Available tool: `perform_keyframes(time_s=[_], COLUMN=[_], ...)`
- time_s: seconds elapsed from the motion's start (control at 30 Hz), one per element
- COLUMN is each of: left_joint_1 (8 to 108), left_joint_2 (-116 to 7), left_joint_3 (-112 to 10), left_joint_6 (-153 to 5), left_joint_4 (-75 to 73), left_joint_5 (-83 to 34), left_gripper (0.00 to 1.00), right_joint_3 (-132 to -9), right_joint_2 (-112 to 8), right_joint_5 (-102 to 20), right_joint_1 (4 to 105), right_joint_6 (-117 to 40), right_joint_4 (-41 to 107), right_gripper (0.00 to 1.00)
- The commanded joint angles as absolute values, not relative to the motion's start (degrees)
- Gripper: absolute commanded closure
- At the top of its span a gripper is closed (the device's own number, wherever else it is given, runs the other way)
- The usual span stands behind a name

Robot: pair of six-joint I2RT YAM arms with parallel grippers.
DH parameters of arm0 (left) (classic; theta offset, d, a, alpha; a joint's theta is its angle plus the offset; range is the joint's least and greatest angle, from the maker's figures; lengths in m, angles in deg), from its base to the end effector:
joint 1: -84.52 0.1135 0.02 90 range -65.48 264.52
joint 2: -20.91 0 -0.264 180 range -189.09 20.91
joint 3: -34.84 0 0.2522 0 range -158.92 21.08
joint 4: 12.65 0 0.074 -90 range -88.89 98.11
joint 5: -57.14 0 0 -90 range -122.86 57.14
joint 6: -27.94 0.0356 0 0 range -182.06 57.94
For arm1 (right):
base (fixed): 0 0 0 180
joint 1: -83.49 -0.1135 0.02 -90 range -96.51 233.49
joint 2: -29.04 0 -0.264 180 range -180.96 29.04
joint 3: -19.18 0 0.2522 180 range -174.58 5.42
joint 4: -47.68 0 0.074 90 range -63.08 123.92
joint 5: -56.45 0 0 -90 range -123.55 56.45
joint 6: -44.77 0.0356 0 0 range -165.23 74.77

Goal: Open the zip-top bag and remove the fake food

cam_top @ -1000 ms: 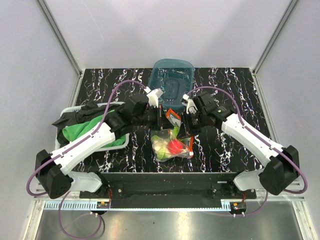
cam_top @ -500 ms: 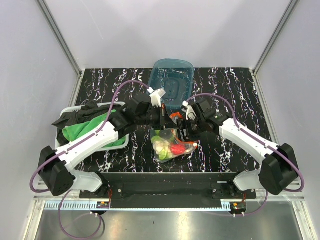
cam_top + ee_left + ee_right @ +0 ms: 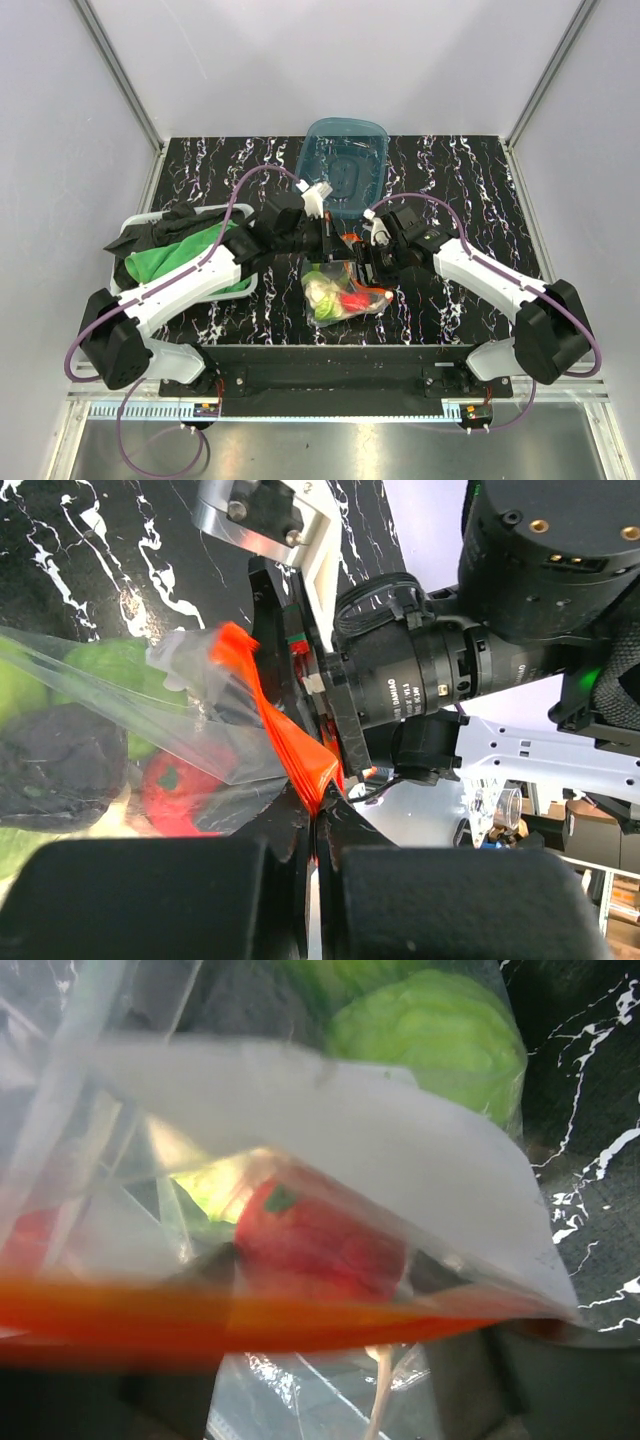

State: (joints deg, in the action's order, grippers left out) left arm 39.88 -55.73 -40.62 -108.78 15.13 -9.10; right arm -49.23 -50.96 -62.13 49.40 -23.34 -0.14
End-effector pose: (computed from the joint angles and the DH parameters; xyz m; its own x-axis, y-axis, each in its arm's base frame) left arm 0.2065 -0.2241 0.3136 -0.8870 -0.0605 -0.4578 0.3620 0.5243 -0.7707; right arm 0.2180 0.1681 0.2322 -0.9202 -0.2274 -0.3187 -0.3780 0.7281 0.5718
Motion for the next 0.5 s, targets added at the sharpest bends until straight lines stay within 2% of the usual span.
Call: perform_keyframes(time_s=[0.0, 0.07, 0.1, 0.17, 0.2, 0.23, 0.3, 0.37, 0.43, 0.47], left_joint_1=[40.2, 40.5, 40.6, 41.1, 41.3, 41.5, 41.8, 42.0, 42.2, 42.2], left_joint_2=[-54.0, -52.8, -52.3, -50.9, -50.5, -50.1, -49.1, -48.9, -48.6, -48.6], left_joint_3=[-39.0, -38.1, -37.5, -35.8, -35.3, -34.2, -33.5, -33.3, -33.6, -33.8], left_joint_6=[-109.3, -109.4, -109.5, -110.2, -110.3, -110.5, -110.5, -110.2, -109.8, -109.7], left_joint_4=[10.1, 10.5, 10.5, 10.7, 10.7, 10.8, 10.5, 10.5, 10.4, 10.0], left_joint_5=[-9.7, -11.0, -11.5, -12.8, -13.3, -14.0, -13.9, -13.2, -12.6, -12.2], left_gripper=[1.0, 1.0, 1.0, 1.0, 1.0, 1.0, 1.0, 1.0, 1.0, 1.0], right_joint_3=[-49.2, -49.2, -49.5, -49.9, -50.5, -50.8, -51.6, -51.6, -51.0, -50.3], right_joint_2=[-50.3, -49.7, -49.2, -48.7, -48.0, -47.5, -46.5, -46.4, -46.7, -47.1], right_joint_5=[-63.1, -63.0, -63.0, -62.9, -62.8, -62.6, -62.6, -63.6, -64.6, -65.1], right_joint_1=[49.3, 49.1, 49.2, 49.2, 49.2, 49.2, 49.1, 49.3, 49.1, 49.0], right_joint_6=[-24.2, -23.4, -23.0, -22.2, -22.1, -21.7, -21.3, -21.2, -20.6, -20.4], right_joint_4=[0.8, 0.9, 1.1, 1.1, 1.2, 1.2, 1.7, 2.1, 2.8, 3.2], right_gripper=[0.42, 0.56, 0.72, 0.82, 0.92, 0.93, 0.93, 0.75, 0.63, 0.6])
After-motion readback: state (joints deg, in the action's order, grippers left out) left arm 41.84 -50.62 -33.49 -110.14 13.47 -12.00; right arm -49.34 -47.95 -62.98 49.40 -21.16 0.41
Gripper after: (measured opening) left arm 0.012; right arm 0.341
